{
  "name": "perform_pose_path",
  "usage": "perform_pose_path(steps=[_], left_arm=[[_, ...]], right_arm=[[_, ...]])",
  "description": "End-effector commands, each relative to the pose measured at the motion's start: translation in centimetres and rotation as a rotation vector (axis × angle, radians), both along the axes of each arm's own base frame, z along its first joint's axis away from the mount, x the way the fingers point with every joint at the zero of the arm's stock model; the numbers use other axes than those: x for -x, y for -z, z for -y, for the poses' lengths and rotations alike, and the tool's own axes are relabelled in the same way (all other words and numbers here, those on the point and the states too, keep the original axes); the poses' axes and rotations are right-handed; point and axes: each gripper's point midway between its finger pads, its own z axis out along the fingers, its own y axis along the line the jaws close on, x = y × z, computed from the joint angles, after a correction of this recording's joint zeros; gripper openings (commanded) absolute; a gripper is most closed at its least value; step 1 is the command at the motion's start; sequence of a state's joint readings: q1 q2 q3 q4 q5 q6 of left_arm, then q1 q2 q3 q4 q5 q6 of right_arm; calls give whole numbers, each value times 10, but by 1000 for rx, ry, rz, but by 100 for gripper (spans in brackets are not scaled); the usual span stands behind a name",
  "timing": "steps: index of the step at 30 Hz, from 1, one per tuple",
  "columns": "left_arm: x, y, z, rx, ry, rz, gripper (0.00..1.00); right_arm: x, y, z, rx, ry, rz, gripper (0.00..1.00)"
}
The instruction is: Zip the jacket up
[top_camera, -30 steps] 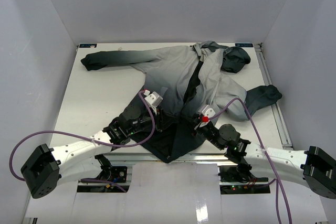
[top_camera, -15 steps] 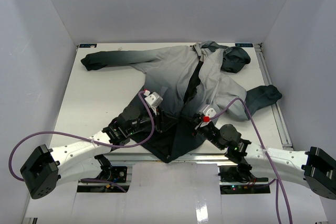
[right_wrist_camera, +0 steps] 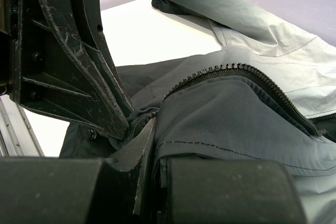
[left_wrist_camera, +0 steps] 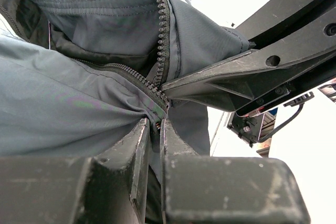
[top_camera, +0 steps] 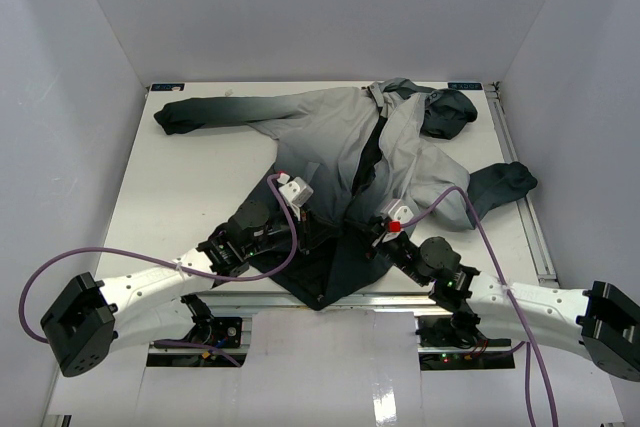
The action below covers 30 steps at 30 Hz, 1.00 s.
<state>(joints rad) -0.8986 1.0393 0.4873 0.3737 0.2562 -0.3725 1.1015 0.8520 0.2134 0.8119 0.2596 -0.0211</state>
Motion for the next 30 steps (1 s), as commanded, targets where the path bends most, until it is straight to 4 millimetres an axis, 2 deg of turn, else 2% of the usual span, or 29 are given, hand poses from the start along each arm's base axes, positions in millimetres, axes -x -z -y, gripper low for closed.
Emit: perform_pose_path(steps=[1, 8, 23, 30], left_arm=[[8, -25, 7, 61, 55, 54, 0], [-2, -27, -3, 56, -25, 76, 0], [7, -26, 3, 42, 48, 108, 0], [6, -23, 4, 17, 46, 132, 0]], right_arm=[[2, -37, -4, -114, -13, 13, 8], [5, -42, 0, -131, -17, -13, 8], [2, -45, 0, -136, 4, -62, 8], [0, -53, 1, -131, 21, -99, 8]])
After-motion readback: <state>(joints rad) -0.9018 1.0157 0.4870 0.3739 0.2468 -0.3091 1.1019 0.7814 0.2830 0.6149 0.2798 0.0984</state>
